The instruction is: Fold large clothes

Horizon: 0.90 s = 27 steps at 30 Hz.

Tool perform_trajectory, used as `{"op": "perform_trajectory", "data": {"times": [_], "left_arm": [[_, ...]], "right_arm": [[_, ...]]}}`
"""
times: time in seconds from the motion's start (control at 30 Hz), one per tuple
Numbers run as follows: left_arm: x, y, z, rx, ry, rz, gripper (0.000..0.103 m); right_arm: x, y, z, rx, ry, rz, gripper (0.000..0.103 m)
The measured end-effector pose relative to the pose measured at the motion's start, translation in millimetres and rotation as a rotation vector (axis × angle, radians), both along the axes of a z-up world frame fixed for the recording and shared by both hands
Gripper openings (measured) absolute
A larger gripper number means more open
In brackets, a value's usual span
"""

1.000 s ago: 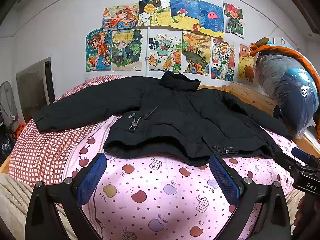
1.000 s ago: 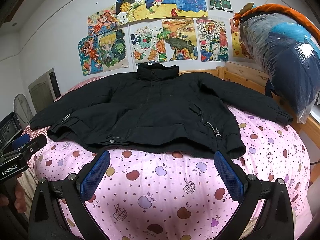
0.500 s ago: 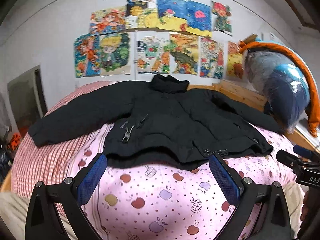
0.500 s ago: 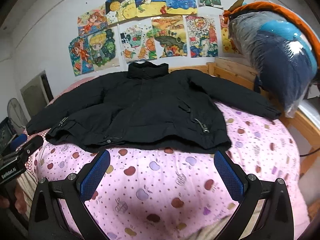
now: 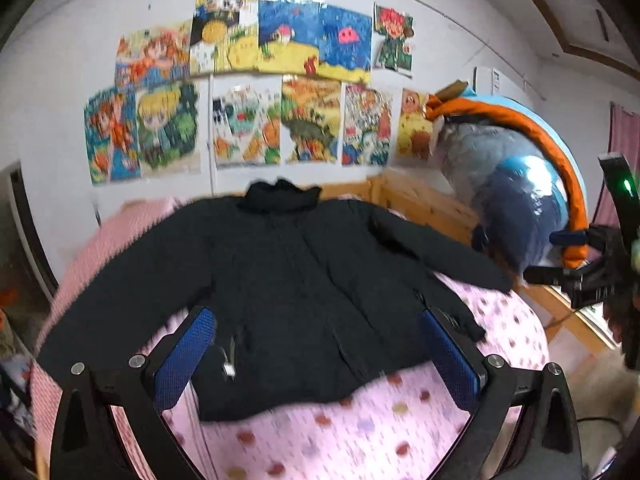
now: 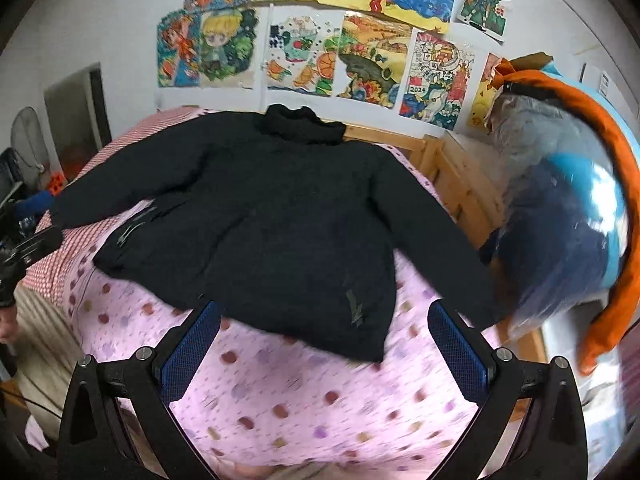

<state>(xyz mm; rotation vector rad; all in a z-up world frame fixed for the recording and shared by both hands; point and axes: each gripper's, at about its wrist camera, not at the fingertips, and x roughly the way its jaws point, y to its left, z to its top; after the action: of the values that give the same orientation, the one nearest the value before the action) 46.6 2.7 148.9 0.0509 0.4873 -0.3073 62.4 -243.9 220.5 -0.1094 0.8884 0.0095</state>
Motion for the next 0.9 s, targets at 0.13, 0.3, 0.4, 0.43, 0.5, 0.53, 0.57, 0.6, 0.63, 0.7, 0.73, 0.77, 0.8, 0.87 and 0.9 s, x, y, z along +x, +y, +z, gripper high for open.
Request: {"op": "perform_trajectory", "data": {"times": [0.13, 0.3, 0.4, 0.43, 0.5, 0.53, 0.57, 0.6, 0.63, 0.7, 0.73, 0.77, 0.8, 0.87, 0.9], "left_arm": [[37, -12, 13, 0.033, -0.011, -0.003, 0.103], [101, -37, 12, 0.025, -0.082, -0.013, 0.103], [140, -59, 1, 0.064, -0.089, -0.017, 0.103], [153, -65, -3, 0.062, -0.085, -0.022, 0.103], [178, -78, -11, 0.044, -0.069, -0.036, 0.103], [191, -84, -16, 0.014, -0.066, -0.057, 0.103], [203, -90, -22, -0.028, -0.079, -0.082, 0.103], [214, -96, -28, -0.067, -0.103, -0.097, 0.103], [221, -101, -32, -0.081, -0.112, -0.097, 0.103], [248, -121, -46, -0.093, -0.079, -0.107, 0.103], [256, -128, -52, -0.097, -0.060, -0.112, 0.103], [271, -140, -61, -0.096, -0.021, -0.119, 0.103], [287, -152, -70, -0.087, 0.027, -0.124, 0.103], [311, -173, -84, -0.084, 0.106, -0.136, 0.103], [323, -184, -91, -0.086, 0.146, -0.138, 0.103]], "right_arm": [[42, -18, 19, 0.050, 0.012, -0.075, 0.102], [77, -59, -25, 0.206, 0.073, -0.240, 0.102], [95, -75, -87, 0.202, 0.213, -0.285, 0.102], [103, -81, -104, 0.205, 0.244, -0.290, 0.102], [114, -95, -132, 0.216, 0.259, -0.311, 0.102], [119, -102, -143, 0.226, 0.254, -0.325, 0.102], [124, -108, -151, 0.234, 0.250, -0.341, 0.102], [129, -118, -166, 0.247, 0.234, -0.372, 0.102], [134, -123, -175, 0.258, 0.224, -0.392, 0.102], [138, -131, -191, 0.285, 0.184, -0.430, 0.102], [139, -136, -198, 0.303, 0.152, -0.444, 0.102], [138, -140, -203, 0.325, 0.111, -0.457, 0.102], [135, -146, -209, 0.351, 0.058, -0.480, 0.102], [128, -157, -222, 0.458, -0.023, -0.557, 0.102], [122, -164, -231, 0.545, -0.055, -0.613, 0.102]]}}
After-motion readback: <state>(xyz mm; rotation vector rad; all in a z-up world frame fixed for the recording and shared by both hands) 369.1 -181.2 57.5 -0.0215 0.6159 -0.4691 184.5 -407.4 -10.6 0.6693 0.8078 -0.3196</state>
